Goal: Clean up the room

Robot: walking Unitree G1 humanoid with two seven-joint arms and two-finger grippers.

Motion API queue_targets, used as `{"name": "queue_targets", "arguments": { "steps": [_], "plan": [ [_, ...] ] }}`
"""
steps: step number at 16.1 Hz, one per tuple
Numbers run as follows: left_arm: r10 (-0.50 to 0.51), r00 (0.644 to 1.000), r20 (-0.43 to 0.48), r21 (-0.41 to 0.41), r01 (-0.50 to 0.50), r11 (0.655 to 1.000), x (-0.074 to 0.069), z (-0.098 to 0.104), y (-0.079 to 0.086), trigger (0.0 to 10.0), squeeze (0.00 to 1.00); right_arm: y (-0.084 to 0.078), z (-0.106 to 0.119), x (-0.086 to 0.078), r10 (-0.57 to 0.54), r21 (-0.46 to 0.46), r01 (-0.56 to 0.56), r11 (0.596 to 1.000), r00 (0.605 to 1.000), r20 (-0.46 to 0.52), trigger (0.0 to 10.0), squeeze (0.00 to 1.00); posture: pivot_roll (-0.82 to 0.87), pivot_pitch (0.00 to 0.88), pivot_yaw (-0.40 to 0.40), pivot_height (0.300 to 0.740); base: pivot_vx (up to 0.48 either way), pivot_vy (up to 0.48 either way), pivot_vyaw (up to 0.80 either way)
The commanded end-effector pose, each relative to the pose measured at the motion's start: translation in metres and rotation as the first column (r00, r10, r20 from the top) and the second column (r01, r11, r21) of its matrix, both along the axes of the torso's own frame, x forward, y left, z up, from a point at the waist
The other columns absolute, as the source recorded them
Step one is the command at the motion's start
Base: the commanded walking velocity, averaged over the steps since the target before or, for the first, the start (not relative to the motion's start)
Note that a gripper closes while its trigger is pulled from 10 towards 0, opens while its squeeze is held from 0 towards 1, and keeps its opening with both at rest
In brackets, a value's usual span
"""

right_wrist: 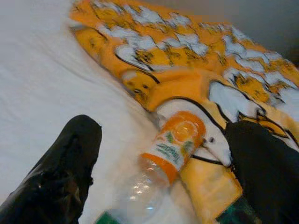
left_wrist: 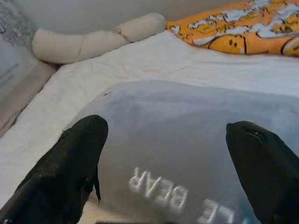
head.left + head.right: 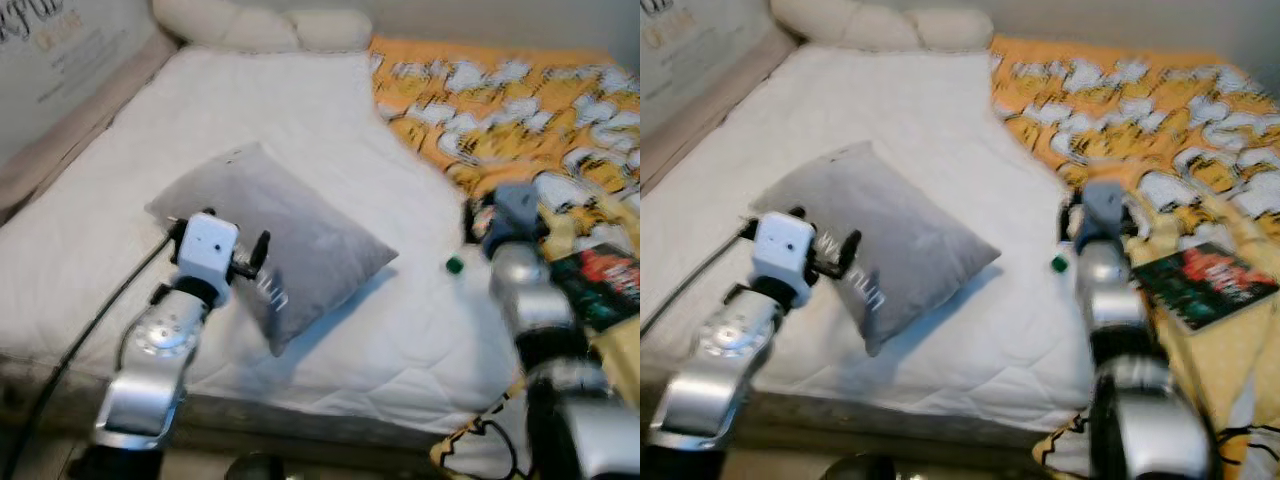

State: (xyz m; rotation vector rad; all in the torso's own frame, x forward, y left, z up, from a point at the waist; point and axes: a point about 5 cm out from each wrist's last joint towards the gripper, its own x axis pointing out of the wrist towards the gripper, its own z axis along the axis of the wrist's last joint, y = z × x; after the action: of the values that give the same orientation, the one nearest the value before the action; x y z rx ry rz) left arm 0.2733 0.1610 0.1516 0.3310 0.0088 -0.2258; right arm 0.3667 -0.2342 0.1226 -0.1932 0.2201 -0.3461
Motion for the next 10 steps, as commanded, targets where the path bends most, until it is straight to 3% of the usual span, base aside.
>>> {"name": "queue_targets", "arguments": {
  "steps": [1,3,4,5,6,7,8,10],
  "plan": [
    [-0.014,1.0,-0.008,0.004,0.014,1.0,-0.003,0.002,0.001,10.0,0.0,-0.007,-0.005,-0.003,-0.045,-0.001,0.045,0.999,0.999,-0.016,10.0,1.0,0.2,0.185,0.019,0.74,0.0,0.0,0.0],
    [-0.091,0.996,0.006,0.011,0.091,0.996,-0.012,0.013,0.001,10.0,0.0,-0.02,0.004,0.003,-0.107,0.111,0.105,0.988,0.994,0.013,10.0,1.0,0.23,0.248,0.037,0.74,0.0,0.0,0.0],
    [-0.091,0.996,0.006,0.011,0.091,0.996,-0.012,0.013,0.001,10.0,0.0,-0.02,0.004,0.003,-0.107,0.111,0.105,0.988,0.994,0.013,10.0,1.0,0.23,0.248,0.037,0.74,0.0,0.0,0.0],
    [-0.151,0.988,0.011,0.039,0.151,0.988,-0.018,0.017,-0.002,10.0,0.0,-0.025,0.005,0.004,-0.094,0.142,0.092,0.986,0.996,0.005,10.0,0.89,0.25,0.291,0.043,0.74,0.0,0.0,0.0],
    [-0.174,0.985,0.01,0.051,0.173,0.984,-0.021,0.019,-0.003,10.0,0.0,-0.027,0.005,0.004,-0.089,0.15,0.088,0.985,0.996,0.001,10.0,0.67,0.25,0.294,0.043,0.74,0.0,0.0,0.0],
    [-0.187,0.982,0.009,0.058,0.186,0.981,-0.022,0.02,-0.004,10.0,0.0,-0.028,0.005,0.004,-0.087,0.155,0.086,0.984,0.996,-0.001,10.0,0.67,0.25,0.294,0.043,0.74,0.0,0.0,0.0],
    [-0.198,0.98,0.008,0.079,0.197,0.977,-0.03,0.027,-0.003,10.0,0.0,-0.03,0.005,0.005,-0.08,0.147,0.08,0.986,0.997,-0.007,10.0,0.0,0.27,0.319,0.041,0.74,0.0,0.0,0.0],
    [-0.201,0.98,0.006,0.089,0.199,0.976,-0.036,0.031,-0.002,10.0,0.0,-0.032,0.004,0.004,-0.093,0.15,0.094,0.984,0.996,-0.009,10.0,0.0,0.31,0.341,0.042,0.74,0.0,0.0,0.0]
  ]
}}
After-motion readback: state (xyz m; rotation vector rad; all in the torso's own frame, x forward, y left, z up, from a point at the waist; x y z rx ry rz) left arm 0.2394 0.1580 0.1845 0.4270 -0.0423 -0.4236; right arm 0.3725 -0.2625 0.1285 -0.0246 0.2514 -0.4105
